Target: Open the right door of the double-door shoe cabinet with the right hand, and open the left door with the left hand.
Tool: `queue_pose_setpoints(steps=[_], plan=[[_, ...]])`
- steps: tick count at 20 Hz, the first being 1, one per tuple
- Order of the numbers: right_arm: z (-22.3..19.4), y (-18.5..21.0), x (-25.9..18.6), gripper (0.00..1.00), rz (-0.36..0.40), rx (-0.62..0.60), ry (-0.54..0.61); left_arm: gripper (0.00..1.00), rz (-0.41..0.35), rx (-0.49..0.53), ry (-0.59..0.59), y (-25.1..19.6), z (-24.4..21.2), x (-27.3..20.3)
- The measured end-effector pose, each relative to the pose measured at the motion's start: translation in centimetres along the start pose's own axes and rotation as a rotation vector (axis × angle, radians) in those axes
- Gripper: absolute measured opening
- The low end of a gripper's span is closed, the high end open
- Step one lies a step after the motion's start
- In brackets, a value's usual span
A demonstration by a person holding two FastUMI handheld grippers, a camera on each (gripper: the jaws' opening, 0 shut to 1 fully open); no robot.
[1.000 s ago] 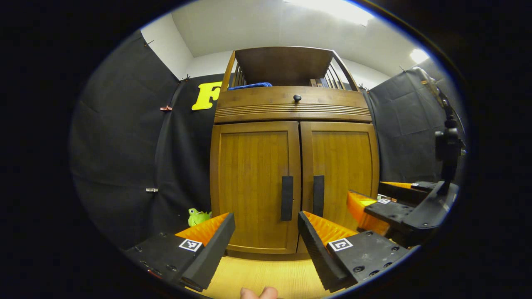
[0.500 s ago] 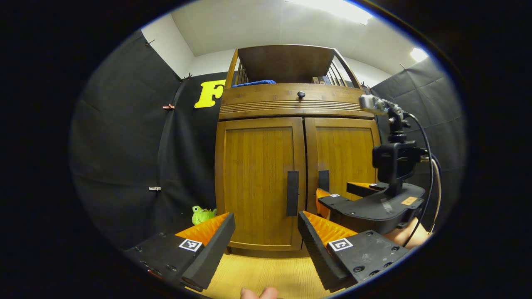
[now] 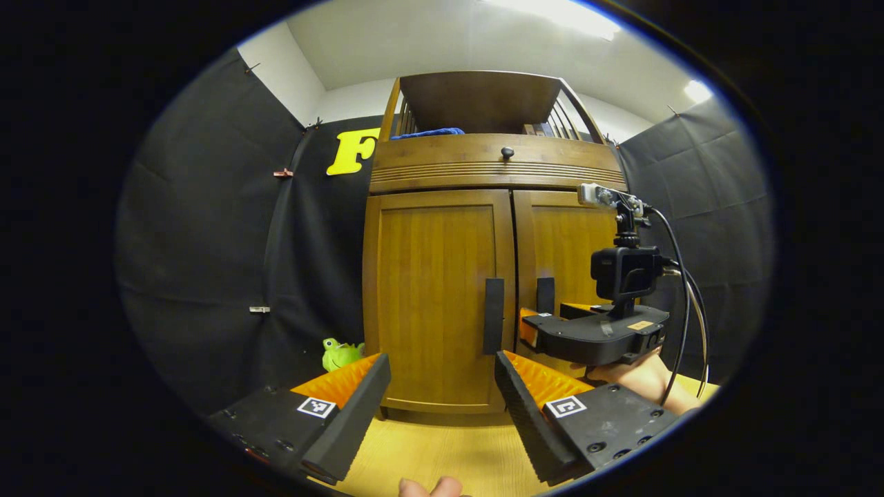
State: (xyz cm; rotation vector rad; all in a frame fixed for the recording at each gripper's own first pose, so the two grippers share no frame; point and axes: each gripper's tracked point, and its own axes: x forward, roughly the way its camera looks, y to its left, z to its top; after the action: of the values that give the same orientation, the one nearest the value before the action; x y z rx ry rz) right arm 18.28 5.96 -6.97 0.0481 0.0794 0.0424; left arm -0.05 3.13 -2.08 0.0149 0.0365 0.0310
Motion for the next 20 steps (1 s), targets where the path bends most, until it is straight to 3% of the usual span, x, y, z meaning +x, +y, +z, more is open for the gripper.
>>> queue_pose_setpoints(steps=[1, 2, 5, 6, 10, 11, 12, 13, 14, 15, 20], plan=[[0.0, 0.2, 0.2, 0.76, 0.001, 0.006, -0.003, 0.95, 0.004, -0.003, 0.002, 0.2, -0.1, 0.0], [0.0, 0.3, 0.3, 0.74, -0.004, 0.007, -0.006, 0.93, 0.005, -0.005, 0.002, 0.2, -0.1, 0.0], [0.0, 0.4, 0.3, 0.37, -0.010, 0.000, -0.006, 0.93, 0.008, -0.005, 0.003, 0.2, -0.1, 0.0], [0.0, 0.5, 0.2, 0.43, -0.003, -0.002, -0.005, 0.95, 0.007, -0.005, 0.004, 0.2, -0.1, 0.0], [-0.2, 0.5, 0.0, 0.23, 0.019, -0.008, 0.015, 0.94, 0.001, -0.008, 0.007, -0.2, -0.2, 0.0], [-0.2, 0.6, -0.2, 0.28, 0.026, -0.010, 0.021, 0.94, 0.000, -0.009, 0.008, -0.3, -0.2, 0.0], [-0.1, 0.6, -0.5, 0.23, 0.032, -0.012, 0.026, 0.94, -0.001, -0.010, 0.008, -0.4, -0.2, 0.0], [0.0, 0.6, -1.0, 0.32, 0.040, -0.008, 0.028, 0.94, -0.002, -0.011, 0.007, -0.5, -0.1, 0.0], [0.0, 0.6, -1.6, 0.23, 0.050, -0.001, 0.032, 0.94, -0.002, -0.012, 0.006, -0.6, 0.0, 0.0], [0.0, 0.7, -2.2, 0.28, 0.059, 0.005, 0.033, 0.95, -0.001, -0.012, 0.007, -0.6, 0.0, -0.1], [0.8, 0.2, -6.3, 0.23, 0.096, 0.018, 0.014, 0.94, 0.005, -0.014, 0.005, -0.8, 0.1, -0.3]])
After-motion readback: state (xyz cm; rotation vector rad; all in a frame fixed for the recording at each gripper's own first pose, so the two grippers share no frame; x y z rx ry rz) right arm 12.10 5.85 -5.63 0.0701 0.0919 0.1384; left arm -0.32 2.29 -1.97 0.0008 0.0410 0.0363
